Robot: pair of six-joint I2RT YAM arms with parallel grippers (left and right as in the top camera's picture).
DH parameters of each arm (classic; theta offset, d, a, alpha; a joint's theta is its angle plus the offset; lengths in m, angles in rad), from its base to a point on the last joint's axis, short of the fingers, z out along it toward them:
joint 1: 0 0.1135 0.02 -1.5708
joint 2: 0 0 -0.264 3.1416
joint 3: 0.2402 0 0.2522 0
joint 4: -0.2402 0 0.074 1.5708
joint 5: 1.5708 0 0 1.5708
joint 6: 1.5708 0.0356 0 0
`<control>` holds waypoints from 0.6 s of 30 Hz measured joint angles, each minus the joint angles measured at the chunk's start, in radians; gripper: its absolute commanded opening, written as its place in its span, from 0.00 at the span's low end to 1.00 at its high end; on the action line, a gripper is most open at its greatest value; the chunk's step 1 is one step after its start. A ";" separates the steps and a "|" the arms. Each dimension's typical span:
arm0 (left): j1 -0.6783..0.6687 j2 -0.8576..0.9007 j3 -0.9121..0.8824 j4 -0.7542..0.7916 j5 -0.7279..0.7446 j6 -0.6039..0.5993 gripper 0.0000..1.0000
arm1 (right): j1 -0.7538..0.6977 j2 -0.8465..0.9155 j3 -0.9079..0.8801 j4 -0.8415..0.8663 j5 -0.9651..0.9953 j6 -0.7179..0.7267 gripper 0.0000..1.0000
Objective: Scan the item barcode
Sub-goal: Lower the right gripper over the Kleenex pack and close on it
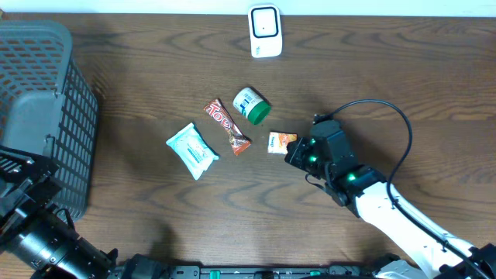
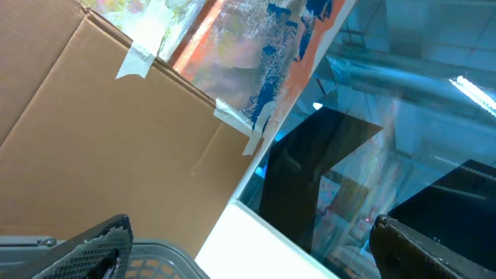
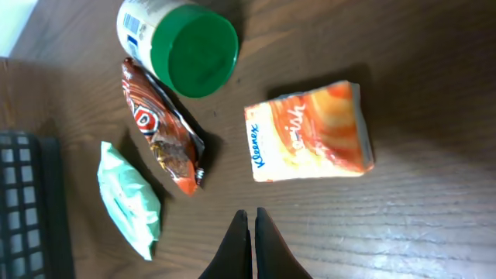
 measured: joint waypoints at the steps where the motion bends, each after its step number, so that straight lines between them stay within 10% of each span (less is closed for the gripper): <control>1: 0.000 0.000 0.000 0.000 0.000 0.000 0.98 | 0.005 0.008 0.000 0.024 0.008 -0.006 0.01; 18: 0.000 0.000 0.000 -0.002 0.000 0.000 0.98 | 0.001 0.232 0.000 0.207 0.010 -0.054 0.01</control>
